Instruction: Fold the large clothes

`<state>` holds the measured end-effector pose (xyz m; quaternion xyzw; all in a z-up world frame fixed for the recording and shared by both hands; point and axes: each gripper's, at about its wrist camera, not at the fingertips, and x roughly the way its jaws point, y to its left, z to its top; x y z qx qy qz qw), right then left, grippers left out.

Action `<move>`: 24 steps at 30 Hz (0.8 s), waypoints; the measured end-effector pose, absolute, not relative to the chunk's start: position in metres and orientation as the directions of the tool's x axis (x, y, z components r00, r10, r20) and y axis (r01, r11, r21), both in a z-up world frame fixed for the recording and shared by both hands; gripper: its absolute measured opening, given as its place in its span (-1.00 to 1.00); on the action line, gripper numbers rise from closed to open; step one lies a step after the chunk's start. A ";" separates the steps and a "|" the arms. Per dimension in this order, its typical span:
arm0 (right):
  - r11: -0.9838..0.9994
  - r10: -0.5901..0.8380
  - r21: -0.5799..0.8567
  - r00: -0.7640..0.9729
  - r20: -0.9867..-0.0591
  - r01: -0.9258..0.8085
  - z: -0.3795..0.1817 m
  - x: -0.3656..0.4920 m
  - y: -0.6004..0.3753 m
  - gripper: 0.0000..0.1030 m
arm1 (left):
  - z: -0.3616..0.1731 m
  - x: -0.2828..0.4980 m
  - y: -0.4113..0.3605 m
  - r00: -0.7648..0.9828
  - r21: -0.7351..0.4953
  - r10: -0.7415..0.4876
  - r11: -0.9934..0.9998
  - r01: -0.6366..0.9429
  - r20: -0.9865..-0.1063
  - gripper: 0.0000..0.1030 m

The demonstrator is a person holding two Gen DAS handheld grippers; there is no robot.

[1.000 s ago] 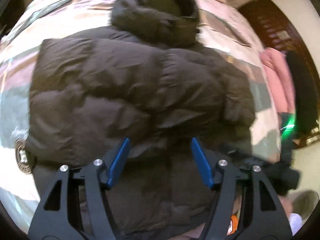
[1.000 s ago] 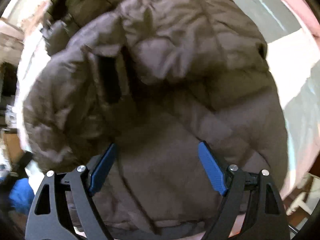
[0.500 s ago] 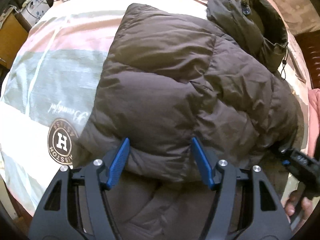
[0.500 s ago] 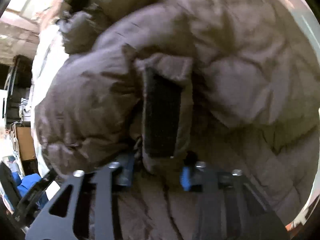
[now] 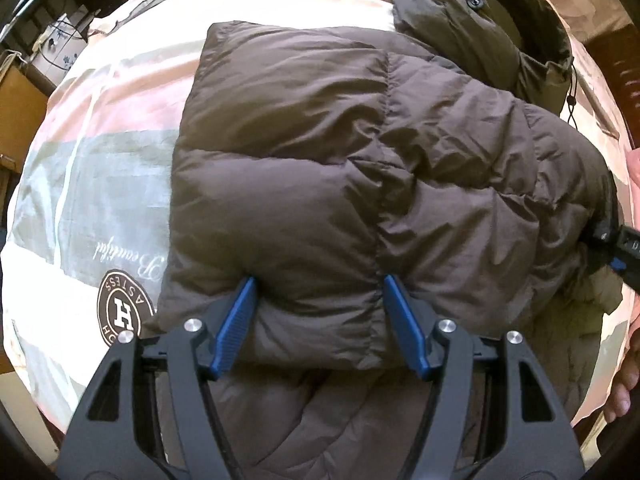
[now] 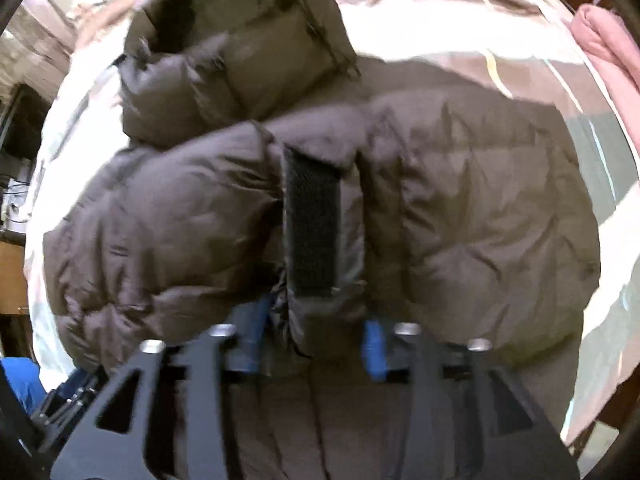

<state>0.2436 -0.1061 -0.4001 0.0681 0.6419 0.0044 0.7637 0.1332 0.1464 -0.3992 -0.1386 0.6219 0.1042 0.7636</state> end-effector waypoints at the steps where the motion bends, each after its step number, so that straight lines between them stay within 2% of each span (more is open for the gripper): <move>1: 0.990 0.087 0.105 0.174 -0.981 0.097 -0.399 0.241 -0.110 0.37 | -0.397 0.133 0.145 0.208 -0.081 -0.012 0.941 -0.328 -0.978 0.28; 3: 0.985 0.061 0.091 0.201 -0.978 0.143 -0.392 0.232 -0.119 0.48 | -0.390 0.131 0.143 0.224 -0.074 -0.001 0.946 -0.314 -0.975 0.29; 6: 0.967 0.068 0.133 0.287 -0.955 0.215 -0.369 0.211 -0.136 0.48 | -0.374 0.129 0.140 0.260 -0.055 0.025 0.953 -0.297 -0.965 0.30; 10: 0.978 0.151 0.193 0.365 -0.919 0.082 -0.353 0.206 -0.109 0.42 | -0.366 0.131 0.140 0.280 -0.056 0.025 0.959 -0.278 -0.960 0.31; 13: 0.988 0.151 0.155 0.331 -0.931 -0.015 -0.360 0.220 -0.075 0.29 | -0.369 0.132 0.141 0.271 -0.049 0.029 0.960 -0.276 -0.962 0.31; 24: 0.998 0.036 0.022 0.261 -0.965 -0.056 -0.417 0.266 -0.044 0.28 | -0.398 0.142 0.153 0.227 -0.062 0.006 0.955 -0.291 -0.974 0.35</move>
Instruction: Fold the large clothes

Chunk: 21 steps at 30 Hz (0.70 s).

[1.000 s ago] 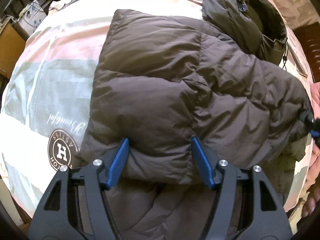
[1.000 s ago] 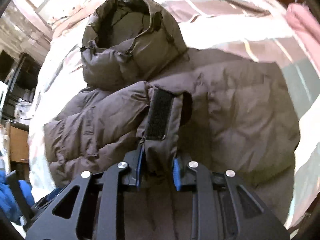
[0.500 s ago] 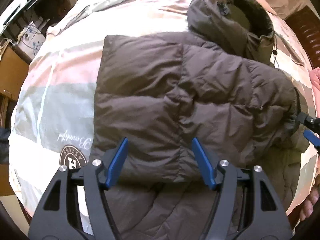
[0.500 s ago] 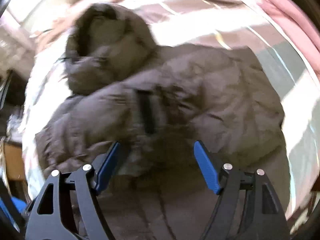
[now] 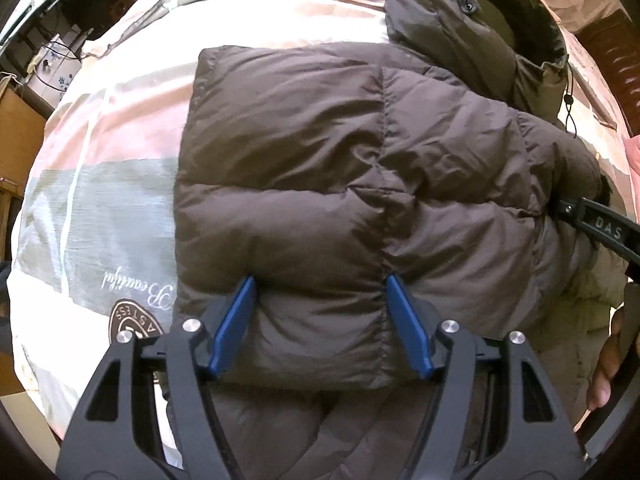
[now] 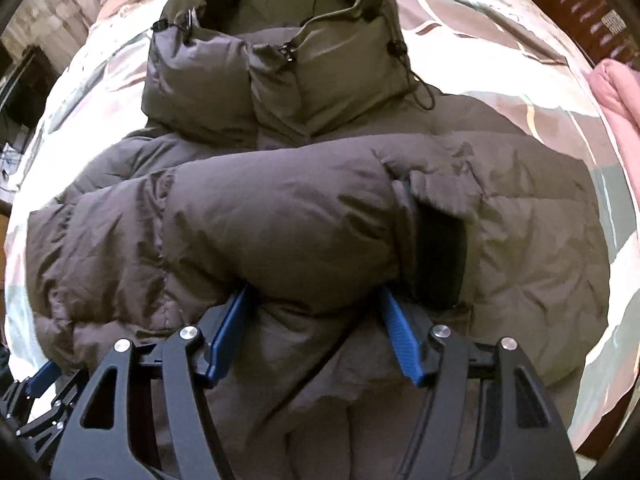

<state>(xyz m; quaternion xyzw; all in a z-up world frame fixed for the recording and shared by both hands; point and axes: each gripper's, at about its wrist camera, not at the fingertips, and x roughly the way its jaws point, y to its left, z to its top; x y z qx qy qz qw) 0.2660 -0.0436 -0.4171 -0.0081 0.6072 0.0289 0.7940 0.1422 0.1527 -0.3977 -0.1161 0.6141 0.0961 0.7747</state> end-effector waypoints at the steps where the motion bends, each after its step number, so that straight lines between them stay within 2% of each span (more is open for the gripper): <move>1: 0.998 0.032 0.017 0.259 -0.965 -0.059 -0.421 0.268 -0.042 0.28 | -0.399 0.144 0.153 0.225 -0.062 0.005 0.955 -0.291 -0.974 0.37; 6: 0.997 0.013 -0.006 0.240 -0.971 -0.075 -0.429 0.276 -0.038 0.29 | -0.407 0.149 0.152 0.207 -0.056 0.005 0.956 -0.288 -0.978 0.38; 13: 0.994 0.107 0.105 0.270 -0.957 -0.024 -0.392 0.239 -0.061 0.29 | -0.385 0.136 0.156 0.242 -0.093 -0.015 0.945 -0.312 -0.970 0.38; 17: 0.997 0.065 0.058 0.192 -0.979 -0.042 -0.417 0.223 -0.065 0.29 | -0.394 0.134 0.152 0.216 -0.085 -0.017 0.948 -0.307 -0.976 0.40; 21: 0.997 0.076 0.073 0.141 -0.987 -0.022 -0.428 0.225 -0.073 0.29 | -0.402 0.132 0.148 0.187 -0.061 -0.004 0.951 -0.303 -0.982 0.40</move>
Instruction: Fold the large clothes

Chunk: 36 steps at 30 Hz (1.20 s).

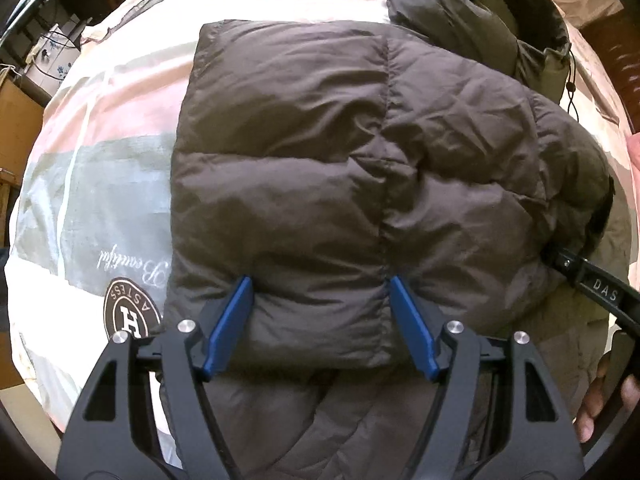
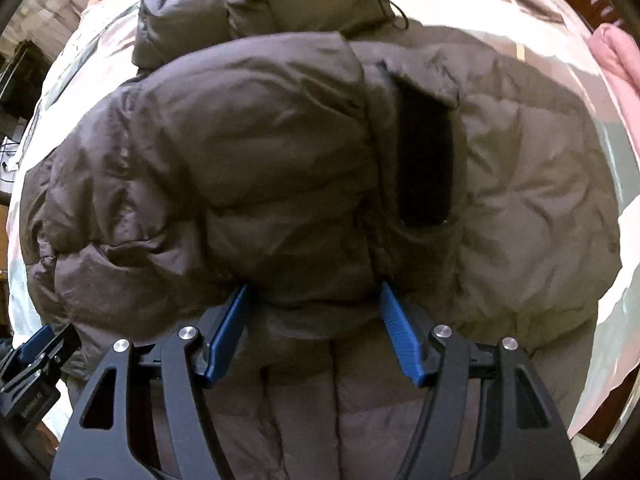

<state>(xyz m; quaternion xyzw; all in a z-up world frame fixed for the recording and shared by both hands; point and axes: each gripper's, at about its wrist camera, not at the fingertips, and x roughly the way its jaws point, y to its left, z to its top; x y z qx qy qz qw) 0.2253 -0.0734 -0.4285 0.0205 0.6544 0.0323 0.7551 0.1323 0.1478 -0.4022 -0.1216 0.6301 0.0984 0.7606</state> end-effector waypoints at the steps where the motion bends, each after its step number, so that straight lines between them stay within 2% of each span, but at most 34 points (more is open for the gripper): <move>1: 0.996 0.087 0.085 0.147 -0.985 -0.020 -0.424 0.223 -0.076 0.29 | -0.397 0.129 0.147 0.196 -0.066 -0.006 0.951 -0.303 -0.980 0.40; 4: 0.994 0.112 0.111 0.191 -0.975 -0.015 -0.403 0.206 -0.090 0.29 | -0.381 0.113 0.143 0.226 -0.080 -0.011 0.951 -0.300 -0.974 0.40; 7: 0.993 0.118 0.121 0.148 -0.982 0.011 -0.402 0.178 -0.111 0.29 | -0.374 0.090 0.136 0.225 -0.077 -0.012 0.956 -0.284 -0.974 0.45; 12: 0.999 0.019 0.018 0.021 -1.000 -0.044 -0.445 0.134 -0.126 0.30 | -0.403 0.067 0.123 0.124 -0.057 -0.025 0.963 -0.262 -0.992 0.46; 16: 0.994 -0.019 -0.020 0.014 -1.000 -0.109 -0.460 0.114 -0.136 0.49 | -0.429 0.052 0.124 0.049 -0.024 -0.011 0.959 -0.281 -0.999 0.46; 20: 0.995 0.008 0.005 0.030 -1.000 -0.103 -0.436 0.099 -0.155 0.48 | -0.419 0.042 0.129 0.054 -0.030 -0.015 0.959 -0.283 -0.998 0.46; 24: 0.996 -0.083 -0.085 0.091 -0.992 -0.023 -0.419 0.084 -0.193 0.49 | -0.412 0.030 0.130 0.050 -0.015 -0.001 0.960 -0.280 -0.999 0.46; 29: 0.983 -0.185 -0.185 0.016 -0.983 0.016 -0.447 0.066 -0.229 0.49 | -0.426 0.017 0.126 0.017 0.017 0.023 0.963 -0.268 -1.000 0.46; 36: 0.973 -0.227 -0.225 -0.039 -0.973 -0.060 -0.475 0.055 -0.223 0.62 | -0.439 0.010 0.115 -0.032 0.053 0.046 0.968 -0.246 -0.998 0.47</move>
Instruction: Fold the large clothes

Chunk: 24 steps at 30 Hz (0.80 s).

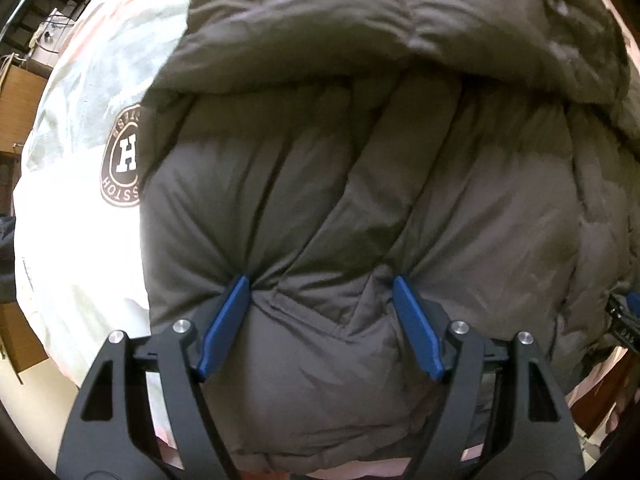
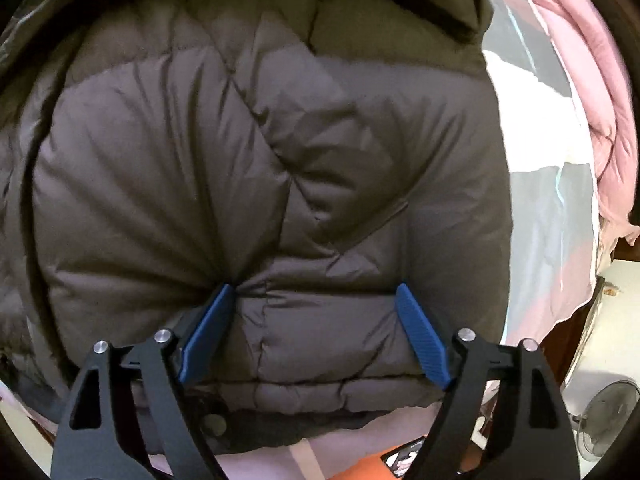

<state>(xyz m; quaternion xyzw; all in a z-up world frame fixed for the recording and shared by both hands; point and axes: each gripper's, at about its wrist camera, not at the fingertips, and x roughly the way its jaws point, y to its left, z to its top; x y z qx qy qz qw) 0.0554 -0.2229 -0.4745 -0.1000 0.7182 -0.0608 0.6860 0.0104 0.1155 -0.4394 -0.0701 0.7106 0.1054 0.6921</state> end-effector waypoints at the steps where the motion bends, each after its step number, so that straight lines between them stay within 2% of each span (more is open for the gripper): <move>1: 0.976 -0.217 -0.214 -0.056 -0.975 -0.043 -0.473 0.059 -0.225 0.62 | -0.436 0.010 0.116 -0.037 0.053 0.045 0.968 -0.246 -0.998 0.46; 3: 0.986 -0.164 -0.164 -0.042 -0.986 0.013 -0.462 0.069 -0.237 0.62 | -0.426 0.014 0.114 -0.028 0.039 0.032 0.965 -0.259 -0.999 0.45; 5: 0.994 -0.096 -0.093 0.061 -0.994 0.048 -0.435 0.086 -0.238 0.62 | -0.402 0.024 0.117 0.038 0.011 0.023 0.962 -0.274 -0.999 0.45; 9: 1.000 0.001 0.004 0.212 -0.977 0.016 -0.400 0.146 -0.216 0.62 | -0.358 0.074 0.118 0.190 -0.008 0.044 0.965 -0.262 -0.981 0.50; 14: 0.978 0.207 0.196 0.341 -0.917 -0.066 -0.365 0.238 -0.170 0.62 | -0.356 0.154 0.112 0.251 0.013 0.077 0.969 -0.247 -0.965 0.50; 17: 0.982 0.185 0.157 0.349 -0.919 -0.108 -0.365 0.271 -0.147 0.62 | -0.367 0.183 0.111 0.239 -0.002 0.063 0.965 -0.261 -0.969 0.50; 21: 0.983 0.046 0.002 0.236 -0.971 -0.184 -0.417 0.285 -0.117 0.63 | -0.376 0.203 0.113 0.238 -0.016 0.049 0.965 -0.261 -0.970 0.50; 24: 0.979 0.061 0.027 0.166 -0.984 -0.200 -0.442 0.290 -0.121 0.71 | -0.379 0.210 0.113 0.249 -0.033 0.034 0.965 -0.259 -0.968 0.50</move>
